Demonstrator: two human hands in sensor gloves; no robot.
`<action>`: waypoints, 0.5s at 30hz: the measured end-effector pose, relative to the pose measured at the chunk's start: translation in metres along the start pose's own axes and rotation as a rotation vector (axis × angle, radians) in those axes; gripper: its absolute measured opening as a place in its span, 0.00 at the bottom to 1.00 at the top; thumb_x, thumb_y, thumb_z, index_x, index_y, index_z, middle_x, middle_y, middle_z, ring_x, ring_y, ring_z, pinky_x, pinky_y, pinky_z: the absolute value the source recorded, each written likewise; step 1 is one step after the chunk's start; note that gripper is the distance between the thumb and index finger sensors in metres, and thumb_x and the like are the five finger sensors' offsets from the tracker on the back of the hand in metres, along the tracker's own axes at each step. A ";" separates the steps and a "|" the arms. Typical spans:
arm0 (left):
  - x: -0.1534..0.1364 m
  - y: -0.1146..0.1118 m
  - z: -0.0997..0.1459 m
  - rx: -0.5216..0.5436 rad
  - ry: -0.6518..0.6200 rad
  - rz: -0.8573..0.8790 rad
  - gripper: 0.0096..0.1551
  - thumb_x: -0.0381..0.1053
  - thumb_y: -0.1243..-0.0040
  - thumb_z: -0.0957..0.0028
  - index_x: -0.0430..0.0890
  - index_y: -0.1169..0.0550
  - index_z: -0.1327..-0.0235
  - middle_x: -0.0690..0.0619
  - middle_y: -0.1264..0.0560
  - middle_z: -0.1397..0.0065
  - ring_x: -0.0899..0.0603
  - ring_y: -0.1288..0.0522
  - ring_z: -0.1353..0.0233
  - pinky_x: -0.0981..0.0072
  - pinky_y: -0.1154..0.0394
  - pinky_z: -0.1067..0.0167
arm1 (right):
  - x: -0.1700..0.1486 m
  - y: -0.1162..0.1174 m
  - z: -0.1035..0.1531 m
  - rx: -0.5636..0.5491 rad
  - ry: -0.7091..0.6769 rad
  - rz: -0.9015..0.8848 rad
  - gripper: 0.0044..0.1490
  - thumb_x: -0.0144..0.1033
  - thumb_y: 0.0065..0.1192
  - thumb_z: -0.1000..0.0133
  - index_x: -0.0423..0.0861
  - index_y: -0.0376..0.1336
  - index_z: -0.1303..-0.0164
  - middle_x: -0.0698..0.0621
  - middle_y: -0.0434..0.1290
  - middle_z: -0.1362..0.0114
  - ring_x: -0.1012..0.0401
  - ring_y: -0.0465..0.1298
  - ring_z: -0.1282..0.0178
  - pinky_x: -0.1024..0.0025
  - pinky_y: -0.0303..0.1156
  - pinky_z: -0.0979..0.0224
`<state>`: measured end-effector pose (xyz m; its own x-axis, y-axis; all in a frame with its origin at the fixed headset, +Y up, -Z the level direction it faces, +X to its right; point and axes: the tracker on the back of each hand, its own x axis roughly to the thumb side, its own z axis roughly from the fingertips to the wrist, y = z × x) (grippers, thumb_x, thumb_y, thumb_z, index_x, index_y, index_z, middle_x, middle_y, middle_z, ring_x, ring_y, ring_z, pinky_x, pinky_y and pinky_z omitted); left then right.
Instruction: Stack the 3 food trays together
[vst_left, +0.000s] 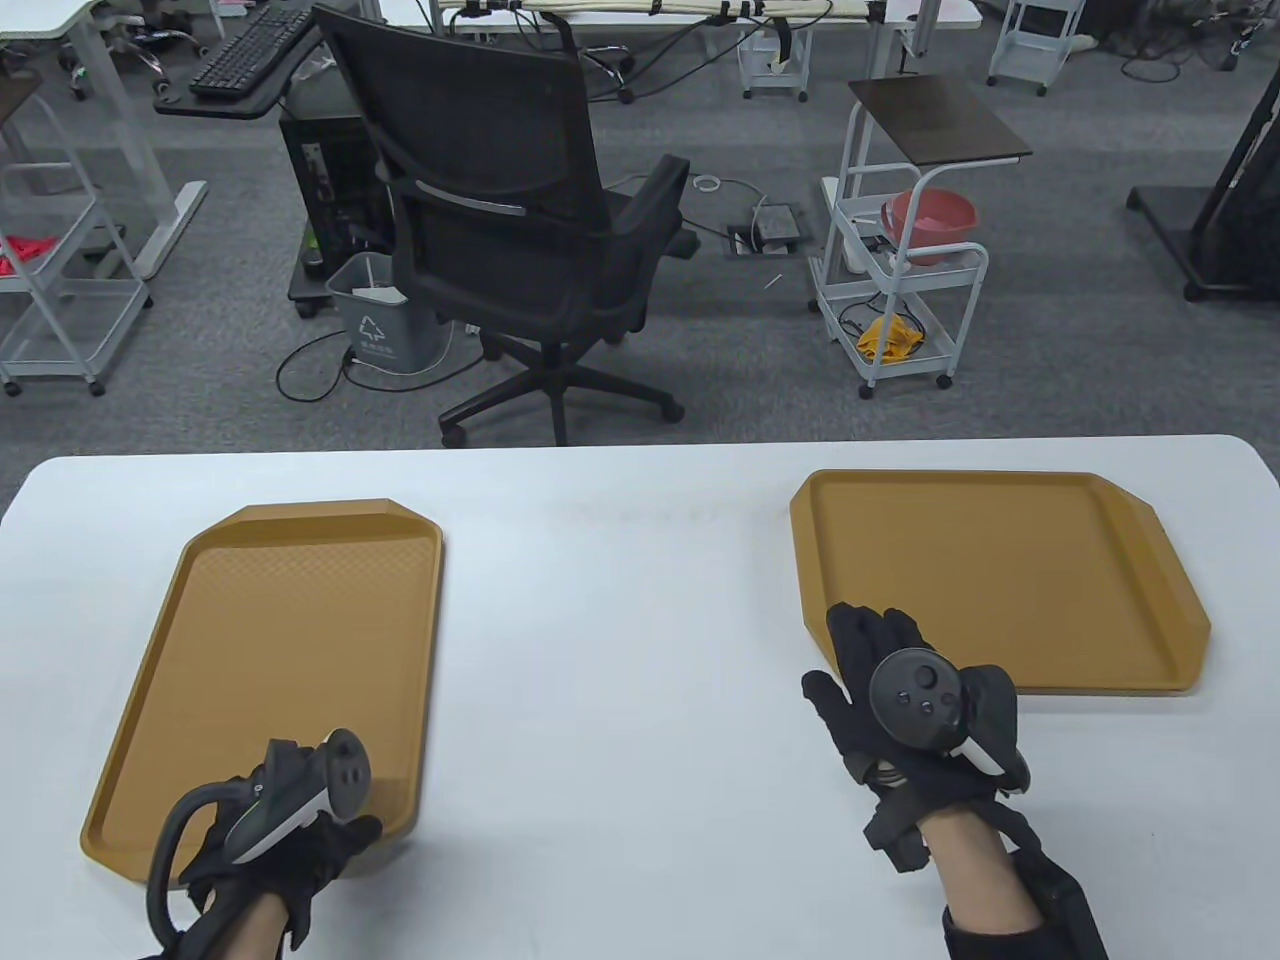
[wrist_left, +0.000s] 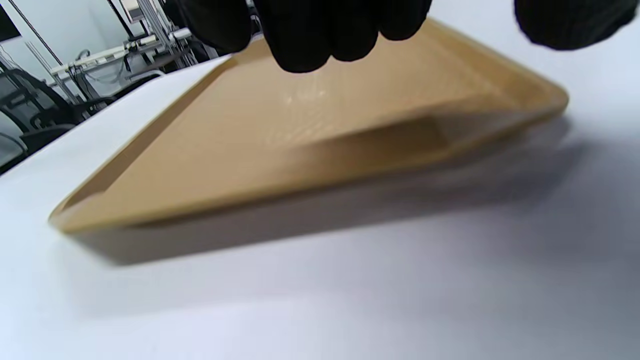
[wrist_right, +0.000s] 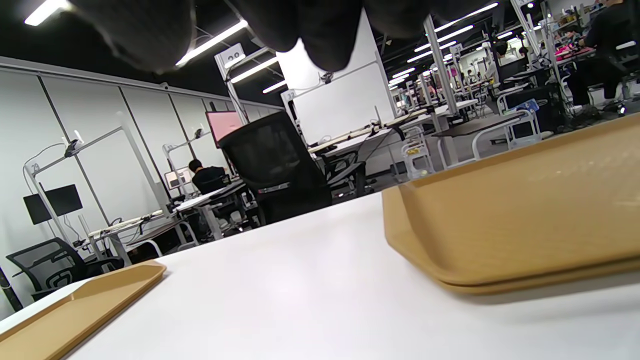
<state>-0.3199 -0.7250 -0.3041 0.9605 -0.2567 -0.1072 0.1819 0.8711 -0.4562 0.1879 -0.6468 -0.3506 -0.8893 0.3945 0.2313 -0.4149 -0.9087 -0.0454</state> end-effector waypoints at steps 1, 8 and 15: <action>-0.002 -0.005 -0.001 -0.025 -0.009 0.005 0.51 0.78 0.46 0.58 0.62 0.44 0.20 0.60 0.43 0.13 0.46 0.36 0.13 0.43 0.40 0.16 | 0.000 0.000 0.000 0.001 0.001 -0.002 0.46 0.53 0.51 0.37 0.42 0.44 0.15 0.31 0.51 0.14 0.30 0.46 0.17 0.34 0.47 0.22; 0.000 -0.027 -0.006 -0.079 0.006 -0.091 0.50 0.73 0.40 0.58 0.62 0.44 0.22 0.61 0.41 0.15 0.48 0.35 0.14 0.45 0.42 0.16 | -0.005 -0.001 0.001 0.008 0.015 -0.016 0.46 0.53 0.50 0.37 0.42 0.44 0.15 0.31 0.51 0.14 0.30 0.47 0.17 0.34 0.48 0.22; 0.004 -0.038 -0.011 0.023 0.000 -0.130 0.42 0.68 0.40 0.56 0.63 0.40 0.26 0.62 0.37 0.20 0.49 0.31 0.19 0.47 0.38 0.17 | -0.009 0.002 0.000 0.023 0.028 -0.018 0.45 0.53 0.50 0.37 0.42 0.45 0.15 0.31 0.51 0.14 0.30 0.47 0.17 0.34 0.48 0.22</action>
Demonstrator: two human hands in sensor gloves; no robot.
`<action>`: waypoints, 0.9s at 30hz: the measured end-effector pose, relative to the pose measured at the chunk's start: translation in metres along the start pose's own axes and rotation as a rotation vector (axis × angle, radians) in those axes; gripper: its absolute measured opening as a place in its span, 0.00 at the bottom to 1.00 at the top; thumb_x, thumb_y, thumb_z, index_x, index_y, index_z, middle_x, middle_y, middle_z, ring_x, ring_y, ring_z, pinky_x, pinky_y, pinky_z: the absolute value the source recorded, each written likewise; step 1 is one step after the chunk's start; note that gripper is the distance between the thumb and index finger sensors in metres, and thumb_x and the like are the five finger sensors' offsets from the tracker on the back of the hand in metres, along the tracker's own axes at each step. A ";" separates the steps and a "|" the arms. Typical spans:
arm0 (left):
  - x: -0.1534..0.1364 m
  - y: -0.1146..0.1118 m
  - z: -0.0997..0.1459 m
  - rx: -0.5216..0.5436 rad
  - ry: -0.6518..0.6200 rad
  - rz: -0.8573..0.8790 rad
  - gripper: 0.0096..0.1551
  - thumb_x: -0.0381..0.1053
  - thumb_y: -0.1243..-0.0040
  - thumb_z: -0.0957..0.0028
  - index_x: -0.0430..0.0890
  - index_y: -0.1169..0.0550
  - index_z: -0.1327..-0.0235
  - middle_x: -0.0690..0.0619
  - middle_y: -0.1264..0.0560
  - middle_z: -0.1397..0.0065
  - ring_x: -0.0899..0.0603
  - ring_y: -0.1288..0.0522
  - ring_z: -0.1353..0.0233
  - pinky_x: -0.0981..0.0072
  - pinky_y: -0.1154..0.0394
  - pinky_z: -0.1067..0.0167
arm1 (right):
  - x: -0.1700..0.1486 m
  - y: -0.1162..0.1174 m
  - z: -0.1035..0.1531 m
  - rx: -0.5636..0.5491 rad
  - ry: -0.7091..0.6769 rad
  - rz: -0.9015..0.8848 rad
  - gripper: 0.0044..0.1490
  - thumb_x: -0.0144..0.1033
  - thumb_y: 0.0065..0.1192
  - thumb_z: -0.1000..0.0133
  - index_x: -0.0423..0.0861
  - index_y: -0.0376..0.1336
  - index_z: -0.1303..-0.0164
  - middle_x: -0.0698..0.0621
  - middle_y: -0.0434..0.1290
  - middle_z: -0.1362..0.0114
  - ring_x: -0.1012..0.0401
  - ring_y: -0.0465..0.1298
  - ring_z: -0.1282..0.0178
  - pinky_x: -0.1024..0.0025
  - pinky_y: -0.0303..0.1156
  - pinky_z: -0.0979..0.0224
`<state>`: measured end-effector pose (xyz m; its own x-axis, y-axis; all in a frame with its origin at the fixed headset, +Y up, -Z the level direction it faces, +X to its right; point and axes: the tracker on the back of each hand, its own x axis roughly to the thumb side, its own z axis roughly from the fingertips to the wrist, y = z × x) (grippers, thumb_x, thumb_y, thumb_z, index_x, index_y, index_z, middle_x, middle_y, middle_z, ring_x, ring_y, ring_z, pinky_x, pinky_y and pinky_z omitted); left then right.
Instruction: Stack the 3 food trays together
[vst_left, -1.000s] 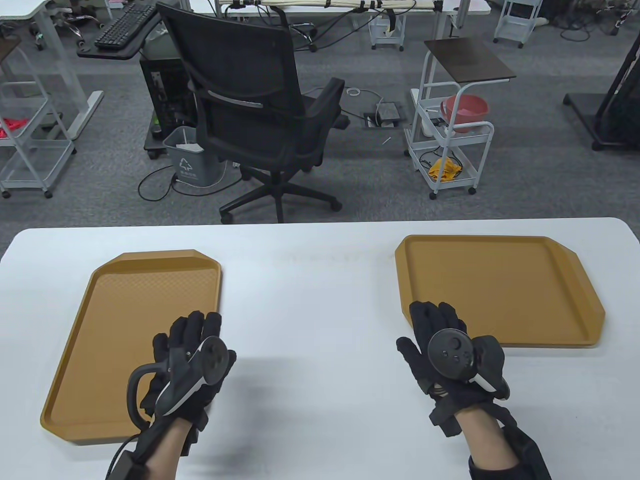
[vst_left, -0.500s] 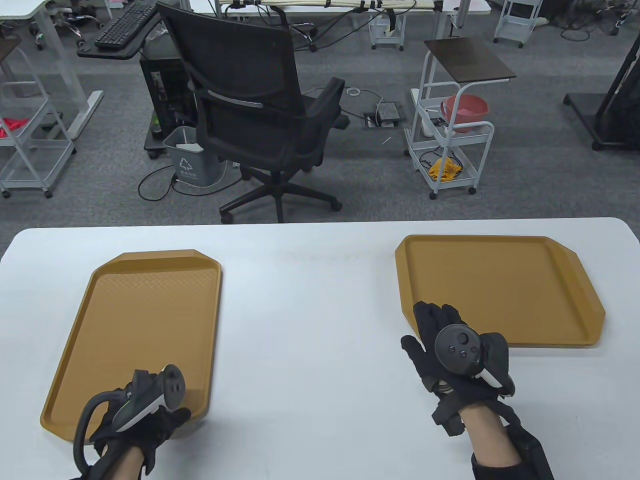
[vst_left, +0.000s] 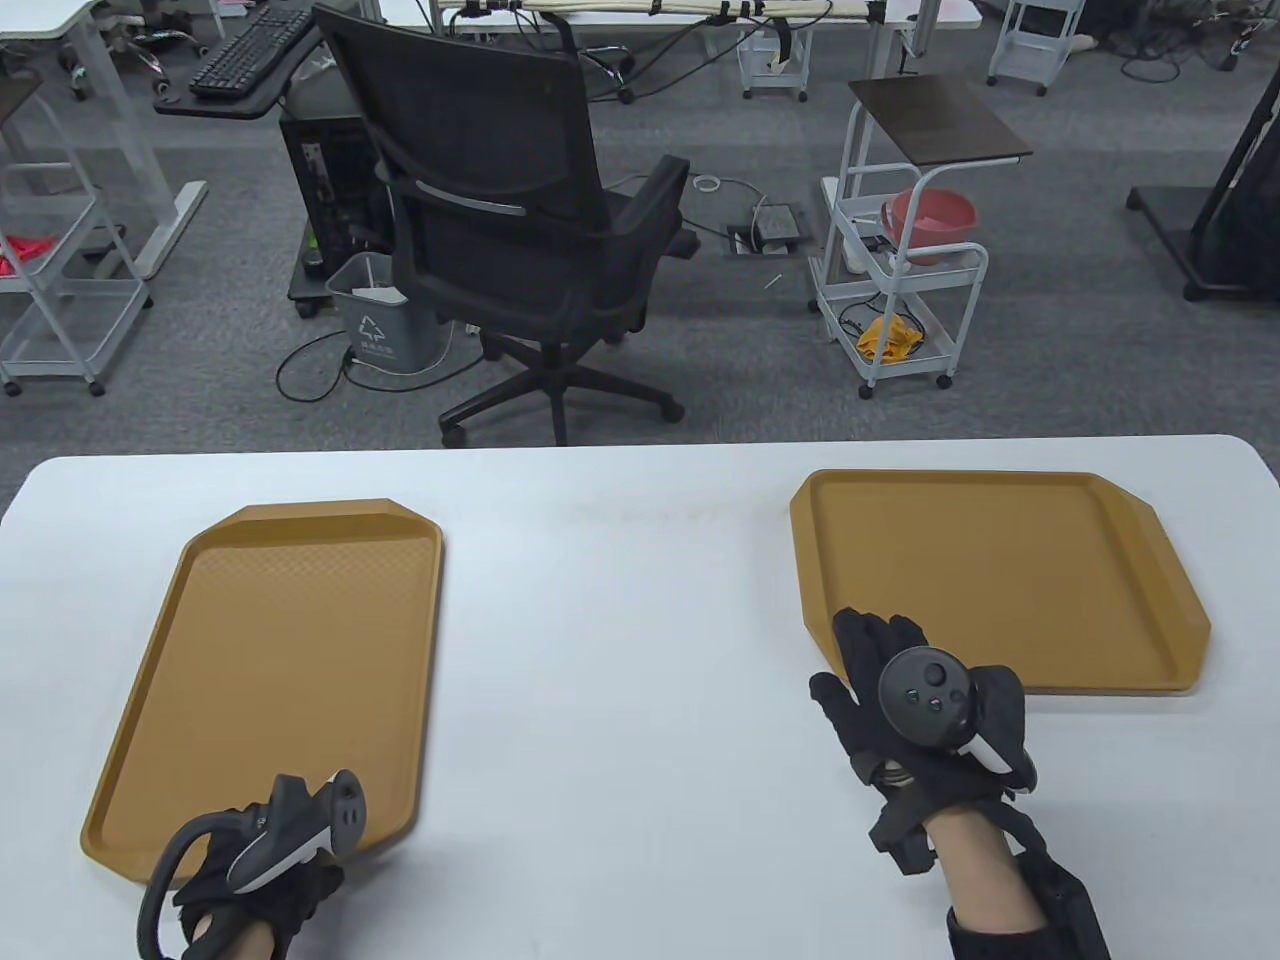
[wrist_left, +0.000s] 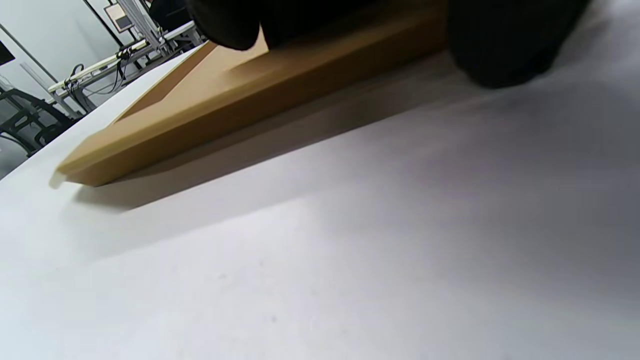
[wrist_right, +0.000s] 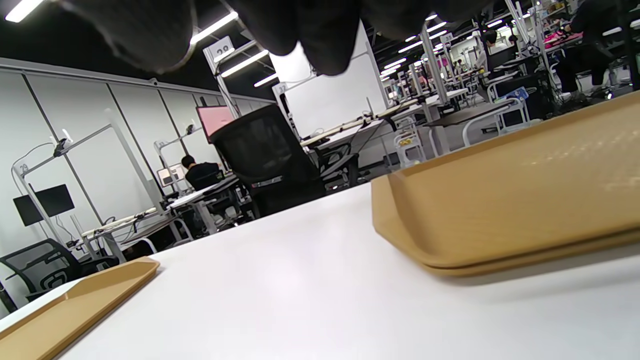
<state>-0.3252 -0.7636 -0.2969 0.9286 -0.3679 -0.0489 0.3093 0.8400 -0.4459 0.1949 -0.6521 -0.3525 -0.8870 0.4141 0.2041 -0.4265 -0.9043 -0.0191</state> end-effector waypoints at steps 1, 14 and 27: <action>0.001 -0.001 0.000 0.024 -0.009 -0.015 0.42 0.67 0.40 0.55 0.63 0.40 0.27 0.61 0.37 0.20 0.49 0.31 0.20 0.47 0.37 0.17 | 0.000 0.000 0.000 0.002 0.002 -0.001 0.45 0.53 0.50 0.37 0.42 0.45 0.15 0.32 0.52 0.14 0.30 0.47 0.17 0.34 0.48 0.22; 0.003 0.021 0.011 0.400 0.067 -0.010 0.31 0.57 0.33 0.55 0.68 0.32 0.37 0.67 0.28 0.36 0.56 0.22 0.36 0.52 0.29 0.22 | -0.003 -0.001 0.001 0.012 0.020 -0.009 0.45 0.53 0.50 0.37 0.43 0.45 0.15 0.32 0.52 0.15 0.30 0.47 0.17 0.34 0.47 0.22; -0.008 0.036 0.025 0.596 0.102 0.016 0.29 0.54 0.32 0.61 0.71 0.23 0.43 0.72 0.24 0.39 0.59 0.19 0.38 0.61 0.17 0.30 | -0.003 0.000 0.000 0.024 0.021 -0.011 0.44 0.53 0.50 0.37 0.44 0.47 0.16 0.32 0.53 0.15 0.30 0.47 0.17 0.35 0.47 0.22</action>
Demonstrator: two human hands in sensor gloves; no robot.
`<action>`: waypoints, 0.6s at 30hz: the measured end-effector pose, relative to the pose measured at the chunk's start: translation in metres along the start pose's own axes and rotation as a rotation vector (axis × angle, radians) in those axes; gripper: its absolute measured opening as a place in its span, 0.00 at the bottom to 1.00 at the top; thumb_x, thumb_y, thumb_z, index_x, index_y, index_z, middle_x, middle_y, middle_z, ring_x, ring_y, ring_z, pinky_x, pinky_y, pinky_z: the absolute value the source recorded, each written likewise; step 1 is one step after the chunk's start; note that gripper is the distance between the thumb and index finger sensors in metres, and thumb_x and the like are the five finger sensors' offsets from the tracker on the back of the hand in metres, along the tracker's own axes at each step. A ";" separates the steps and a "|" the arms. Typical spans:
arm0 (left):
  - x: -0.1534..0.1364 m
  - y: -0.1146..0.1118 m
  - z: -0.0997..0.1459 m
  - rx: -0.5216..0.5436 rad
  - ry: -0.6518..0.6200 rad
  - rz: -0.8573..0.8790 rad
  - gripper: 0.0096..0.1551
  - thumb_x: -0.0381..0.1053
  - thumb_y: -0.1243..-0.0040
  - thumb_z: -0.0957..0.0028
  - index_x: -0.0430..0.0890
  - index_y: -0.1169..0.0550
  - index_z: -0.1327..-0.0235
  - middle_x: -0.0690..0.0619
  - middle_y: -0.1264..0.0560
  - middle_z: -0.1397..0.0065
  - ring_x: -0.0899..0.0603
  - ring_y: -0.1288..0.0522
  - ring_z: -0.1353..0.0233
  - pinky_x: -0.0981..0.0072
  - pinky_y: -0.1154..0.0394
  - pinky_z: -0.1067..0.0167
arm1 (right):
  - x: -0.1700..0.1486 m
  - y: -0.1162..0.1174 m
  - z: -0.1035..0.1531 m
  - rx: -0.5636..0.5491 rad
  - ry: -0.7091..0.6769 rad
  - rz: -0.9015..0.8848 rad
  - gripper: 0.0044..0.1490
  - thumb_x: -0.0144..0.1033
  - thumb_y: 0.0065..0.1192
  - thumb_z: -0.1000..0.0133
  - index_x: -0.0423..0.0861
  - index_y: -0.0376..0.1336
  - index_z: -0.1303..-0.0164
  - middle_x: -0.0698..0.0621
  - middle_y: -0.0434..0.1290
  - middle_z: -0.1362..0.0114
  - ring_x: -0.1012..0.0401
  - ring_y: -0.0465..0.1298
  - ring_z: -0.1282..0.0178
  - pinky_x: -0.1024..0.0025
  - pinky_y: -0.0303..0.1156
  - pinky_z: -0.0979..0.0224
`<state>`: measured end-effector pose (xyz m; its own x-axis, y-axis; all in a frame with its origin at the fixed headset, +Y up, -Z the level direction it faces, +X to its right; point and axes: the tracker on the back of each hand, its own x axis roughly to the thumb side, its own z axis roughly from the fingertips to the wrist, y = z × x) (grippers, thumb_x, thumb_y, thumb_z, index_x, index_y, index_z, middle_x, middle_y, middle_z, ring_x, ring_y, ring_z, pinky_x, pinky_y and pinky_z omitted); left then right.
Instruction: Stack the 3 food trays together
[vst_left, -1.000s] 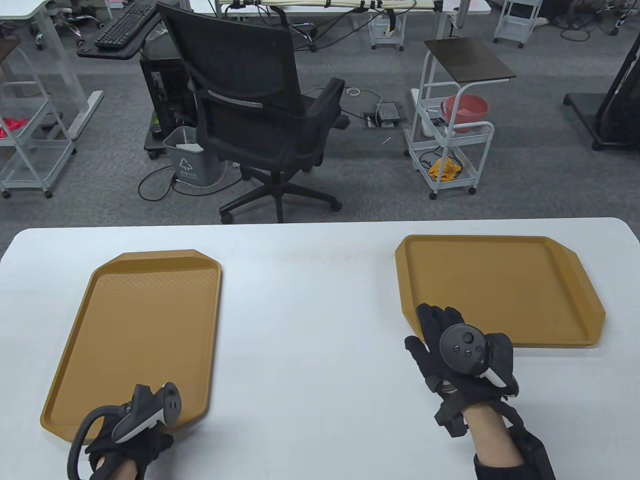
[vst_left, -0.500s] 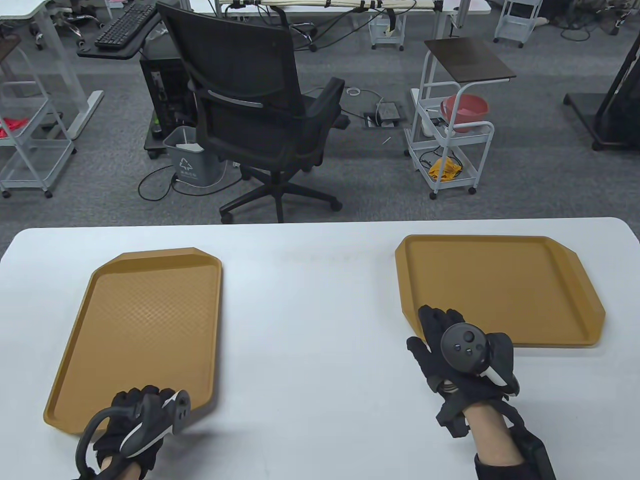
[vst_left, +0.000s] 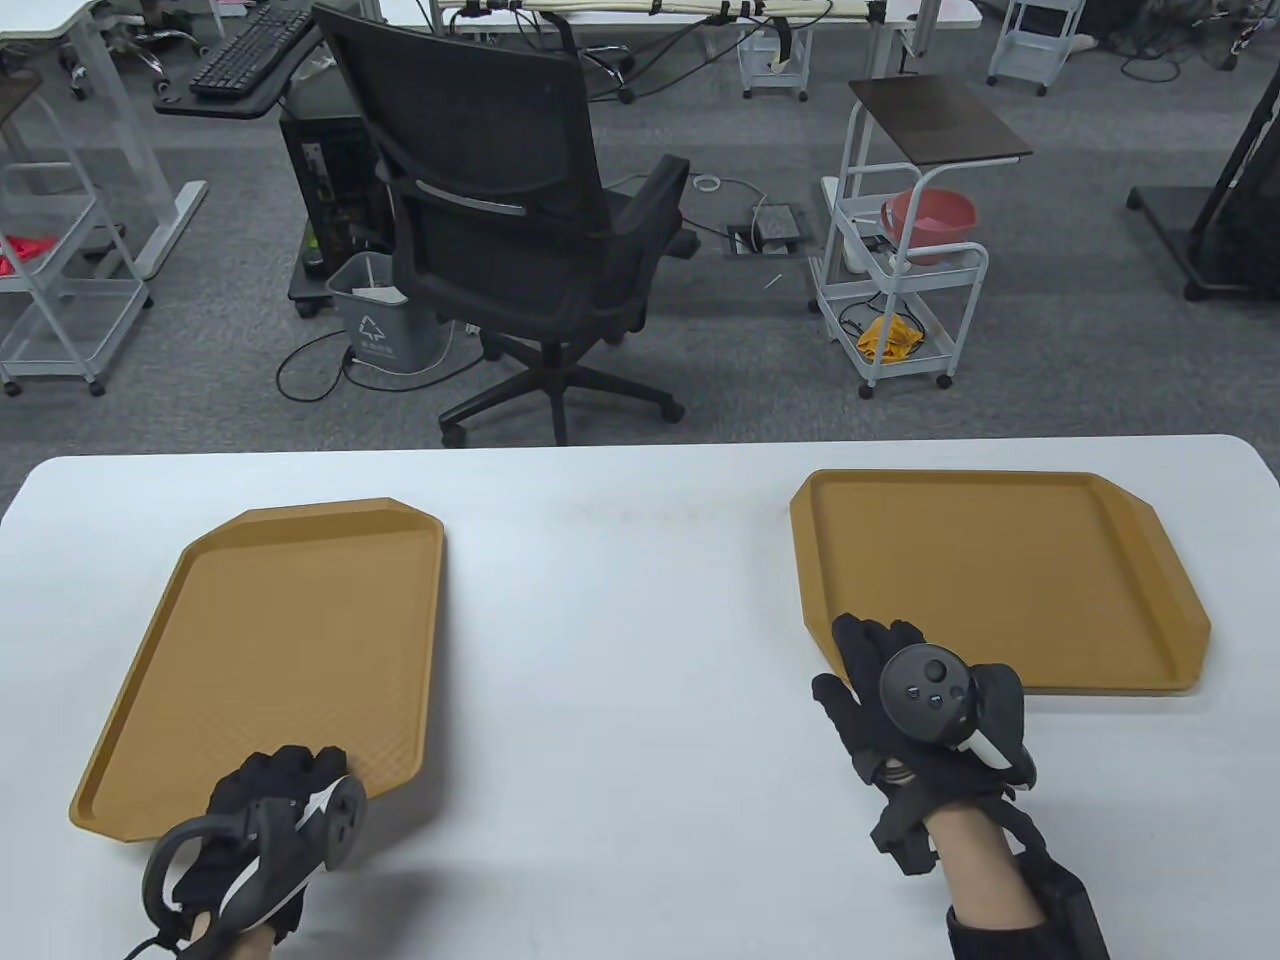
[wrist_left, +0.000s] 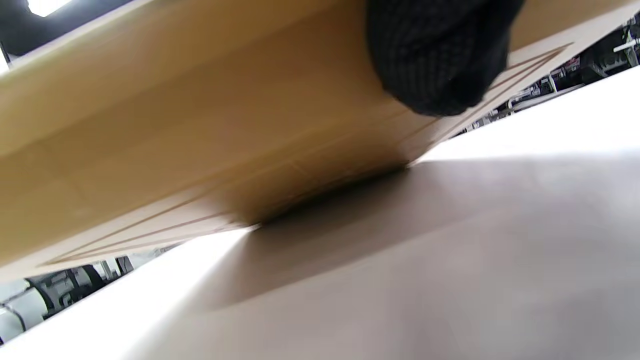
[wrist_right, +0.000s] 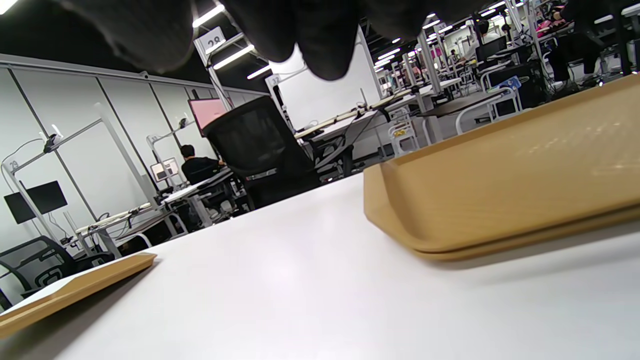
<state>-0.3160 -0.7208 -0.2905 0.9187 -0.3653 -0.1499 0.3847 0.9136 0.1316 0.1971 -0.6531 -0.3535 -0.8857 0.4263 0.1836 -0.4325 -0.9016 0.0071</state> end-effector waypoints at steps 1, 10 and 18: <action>-0.002 0.003 0.000 0.014 0.014 0.012 0.29 0.54 0.32 0.61 0.71 0.22 0.44 0.72 0.24 0.39 0.59 0.19 0.38 0.61 0.17 0.30 | 0.000 0.000 0.000 0.000 -0.001 -0.002 0.44 0.53 0.50 0.37 0.44 0.47 0.16 0.32 0.53 0.15 0.30 0.47 0.17 0.35 0.47 0.22; 0.003 0.039 -0.008 0.149 0.002 0.073 0.28 0.54 0.32 0.62 0.71 0.22 0.46 0.74 0.25 0.39 0.60 0.19 0.38 0.62 0.17 0.29 | 0.007 -0.001 0.000 -0.020 -0.033 -0.007 0.44 0.53 0.50 0.37 0.43 0.47 0.16 0.32 0.54 0.15 0.31 0.47 0.17 0.35 0.47 0.22; 0.045 0.096 -0.015 0.326 -0.097 0.157 0.28 0.54 0.33 0.62 0.72 0.23 0.45 0.74 0.25 0.38 0.60 0.20 0.37 0.63 0.18 0.28 | 0.030 0.000 0.004 -0.022 -0.073 -0.094 0.46 0.54 0.50 0.37 0.40 0.44 0.16 0.30 0.52 0.15 0.31 0.49 0.17 0.36 0.50 0.22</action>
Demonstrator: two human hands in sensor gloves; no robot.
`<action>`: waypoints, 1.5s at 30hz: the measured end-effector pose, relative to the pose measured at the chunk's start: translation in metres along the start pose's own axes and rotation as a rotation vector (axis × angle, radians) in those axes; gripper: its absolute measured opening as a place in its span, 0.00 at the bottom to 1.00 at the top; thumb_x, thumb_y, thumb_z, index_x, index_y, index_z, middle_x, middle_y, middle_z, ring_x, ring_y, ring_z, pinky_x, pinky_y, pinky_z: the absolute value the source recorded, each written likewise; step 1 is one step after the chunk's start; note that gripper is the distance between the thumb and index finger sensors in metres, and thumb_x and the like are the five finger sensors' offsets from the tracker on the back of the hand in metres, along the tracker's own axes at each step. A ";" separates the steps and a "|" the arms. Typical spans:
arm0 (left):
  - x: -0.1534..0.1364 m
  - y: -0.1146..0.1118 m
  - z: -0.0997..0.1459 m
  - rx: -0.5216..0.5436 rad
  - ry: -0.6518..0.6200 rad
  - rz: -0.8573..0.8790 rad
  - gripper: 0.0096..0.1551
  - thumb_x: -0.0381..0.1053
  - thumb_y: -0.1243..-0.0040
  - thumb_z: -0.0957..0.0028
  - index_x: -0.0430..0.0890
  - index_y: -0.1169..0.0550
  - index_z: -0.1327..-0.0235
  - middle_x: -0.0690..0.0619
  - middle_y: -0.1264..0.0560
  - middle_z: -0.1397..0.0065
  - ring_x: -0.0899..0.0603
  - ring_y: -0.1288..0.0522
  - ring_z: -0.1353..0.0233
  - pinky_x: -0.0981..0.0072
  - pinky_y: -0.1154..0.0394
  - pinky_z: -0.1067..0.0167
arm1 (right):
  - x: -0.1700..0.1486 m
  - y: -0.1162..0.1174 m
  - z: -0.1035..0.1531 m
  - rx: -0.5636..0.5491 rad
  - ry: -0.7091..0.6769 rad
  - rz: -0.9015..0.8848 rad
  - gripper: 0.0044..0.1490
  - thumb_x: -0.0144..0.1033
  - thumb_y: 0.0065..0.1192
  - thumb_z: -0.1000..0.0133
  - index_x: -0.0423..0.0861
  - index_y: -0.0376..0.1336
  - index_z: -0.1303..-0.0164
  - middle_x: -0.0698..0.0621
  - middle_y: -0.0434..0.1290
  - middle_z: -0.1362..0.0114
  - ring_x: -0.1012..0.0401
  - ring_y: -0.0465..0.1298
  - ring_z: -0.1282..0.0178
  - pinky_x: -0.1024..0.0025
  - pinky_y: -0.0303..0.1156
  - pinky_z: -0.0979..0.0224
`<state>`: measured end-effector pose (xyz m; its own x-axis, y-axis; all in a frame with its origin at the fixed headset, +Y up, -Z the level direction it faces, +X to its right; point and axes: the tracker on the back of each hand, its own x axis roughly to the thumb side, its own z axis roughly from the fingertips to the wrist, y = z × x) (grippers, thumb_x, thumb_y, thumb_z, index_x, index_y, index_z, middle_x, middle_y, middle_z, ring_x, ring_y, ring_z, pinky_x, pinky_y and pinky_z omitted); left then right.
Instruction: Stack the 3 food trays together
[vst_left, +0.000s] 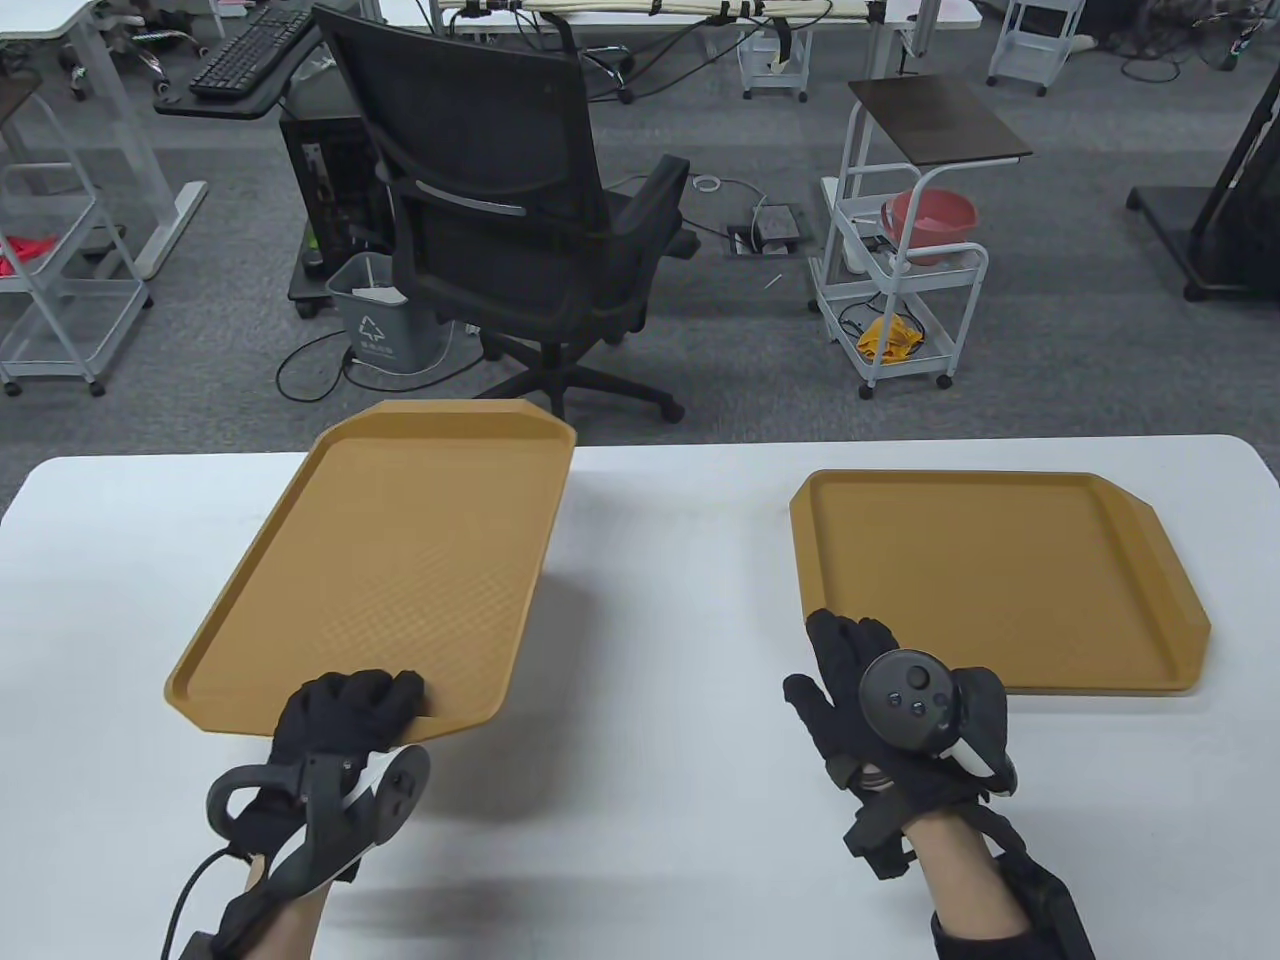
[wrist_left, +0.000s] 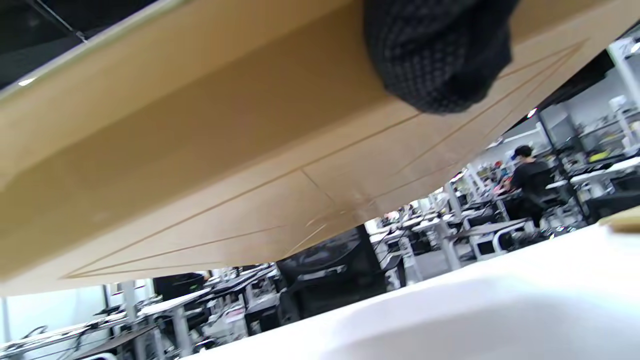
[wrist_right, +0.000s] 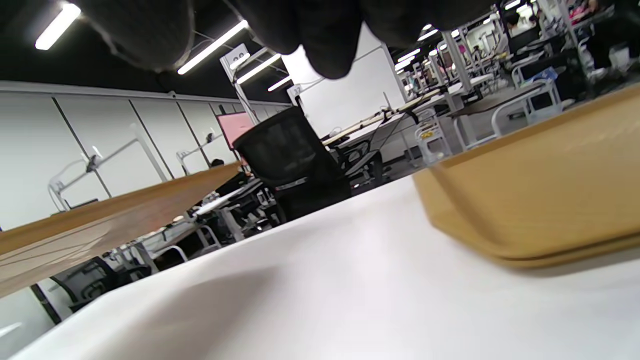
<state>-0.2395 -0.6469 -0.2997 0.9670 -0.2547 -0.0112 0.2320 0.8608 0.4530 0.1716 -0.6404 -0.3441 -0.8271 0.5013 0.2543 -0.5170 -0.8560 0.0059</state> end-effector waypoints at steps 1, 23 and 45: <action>0.009 0.005 -0.003 0.030 -0.022 0.013 0.28 0.55 0.33 0.62 0.72 0.23 0.45 0.74 0.26 0.38 0.60 0.20 0.37 0.63 0.19 0.28 | 0.002 0.000 0.000 0.002 -0.002 -0.031 0.47 0.54 0.50 0.37 0.40 0.43 0.16 0.30 0.52 0.16 0.30 0.49 0.18 0.36 0.50 0.22; 0.101 0.034 0.011 0.238 -0.362 0.086 0.28 0.57 0.35 0.62 0.76 0.25 0.47 0.78 0.27 0.37 0.64 0.21 0.34 0.61 0.23 0.22 | -0.042 0.068 -0.016 0.152 0.322 -1.204 0.39 0.51 0.57 0.37 0.33 0.58 0.29 0.40 0.80 0.43 0.58 0.88 0.55 0.69 0.83 0.53; 0.006 0.009 -0.027 -0.300 0.127 0.140 0.53 0.76 0.55 0.53 0.61 0.55 0.16 0.56 0.52 0.08 0.37 0.50 0.08 0.32 0.52 0.18 | -0.070 0.027 -0.007 -0.102 0.376 -1.248 0.33 0.42 0.53 0.36 0.35 0.53 0.29 0.37 0.75 0.37 0.52 0.86 0.47 0.64 0.82 0.46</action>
<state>-0.2286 -0.6290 -0.3203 0.9926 -0.0844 -0.0869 0.0988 0.9793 0.1766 0.2139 -0.6982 -0.3688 0.2166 0.9642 -0.1533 -0.9763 0.2133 -0.0373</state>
